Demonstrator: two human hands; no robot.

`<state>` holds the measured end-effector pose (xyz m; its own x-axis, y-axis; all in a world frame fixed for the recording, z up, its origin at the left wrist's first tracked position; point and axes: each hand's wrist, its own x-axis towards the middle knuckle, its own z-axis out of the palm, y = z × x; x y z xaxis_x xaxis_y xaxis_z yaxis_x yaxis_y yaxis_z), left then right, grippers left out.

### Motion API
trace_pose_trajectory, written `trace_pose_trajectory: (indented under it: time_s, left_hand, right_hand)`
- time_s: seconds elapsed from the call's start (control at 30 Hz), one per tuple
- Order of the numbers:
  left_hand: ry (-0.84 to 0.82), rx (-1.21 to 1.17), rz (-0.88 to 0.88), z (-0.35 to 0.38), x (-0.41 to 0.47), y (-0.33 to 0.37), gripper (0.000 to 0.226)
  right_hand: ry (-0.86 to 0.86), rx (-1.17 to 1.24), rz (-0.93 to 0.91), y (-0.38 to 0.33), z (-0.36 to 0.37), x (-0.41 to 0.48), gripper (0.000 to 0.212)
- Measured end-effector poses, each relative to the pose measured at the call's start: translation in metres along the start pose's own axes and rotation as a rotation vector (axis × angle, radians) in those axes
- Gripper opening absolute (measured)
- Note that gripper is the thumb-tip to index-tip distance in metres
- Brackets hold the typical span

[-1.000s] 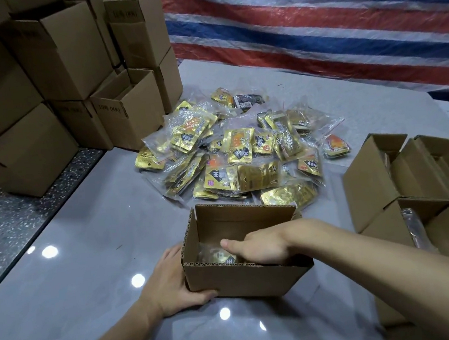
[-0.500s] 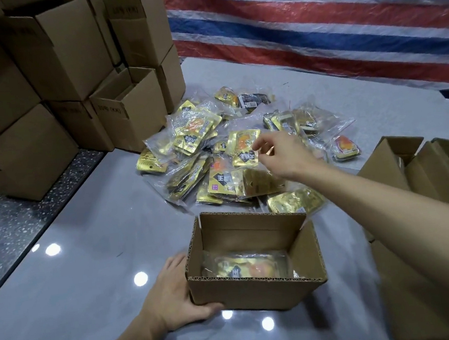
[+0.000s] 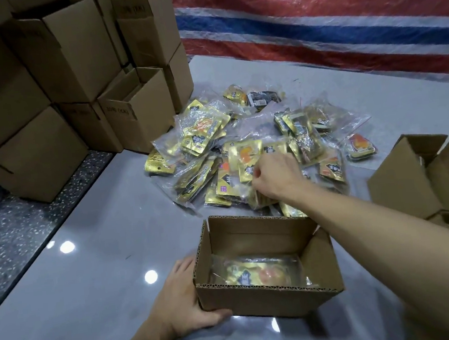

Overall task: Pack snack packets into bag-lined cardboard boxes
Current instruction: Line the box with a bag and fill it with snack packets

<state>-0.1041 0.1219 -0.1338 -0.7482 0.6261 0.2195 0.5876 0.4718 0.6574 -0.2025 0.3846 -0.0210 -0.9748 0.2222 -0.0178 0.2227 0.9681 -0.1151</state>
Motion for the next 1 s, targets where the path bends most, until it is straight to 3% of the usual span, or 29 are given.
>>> trace_pose_trajectory:
  time_s: [0.13,0.3,0.5,0.63,0.7,0.83,0.87,0.97,1.0]
  left_hand:
    - [0.010,0.000,-0.004,0.000,0.001,-0.003,0.085]
    - [0.008,-0.005,-0.032,0.001,-0.001,-0.005,0.085]
    - [-0.057,0.017,-0.040,0.004,0.000,-0.010,0.082]
    - [-0.053,0.003,-0.051,0.004,0.001,-0.012,0.078]
    - [-0.025,-0.001,-0.045,0.002,0.001,-0.009,0.080]
    - [-0.015,-0.025,-0.034,0.000,-0.001,-0.008,0.082]
    - [-0.013,-0.025,-0.029,0.000,-0.001,-0.009,0.082]
    - [-0.003,-0.012,-0.010,0.001,0.000,-0.009,0.082]
    - [-0.001,-0.006,-0.011,0.001,0.000,-0.008,0.081]
  right_hand:
    - [0.008,0.137,-0.080,0.013,-0.003,-0.013,0.020]
    - [-0.314,0.128,-0.206,0.030,-0.010,-0.012,0.038]
    - [-0.275,0.106,-0.411,0.019,0.001,-0.005,0.025]
    - [-0.300,0.128,-0.416,0.004,0.004,0.007,0.014]
    - [-0.328,0.058,-0.413,-0.002,0.001,0.017,0.023]
    - [-0.445,-0.096,-0.414,-0.019,-0.004,0.027,0.069]
    - [-0.418,-0.163,-0.418,-0.023,-0.005,0.027,0.069]
    - [-0.264,-0.352,-0.453,-0.033,-0.007,0.024,0.039]
    - [-0.244,-0.364,-0.447,-0.032,-0.008,0.022,0.040]
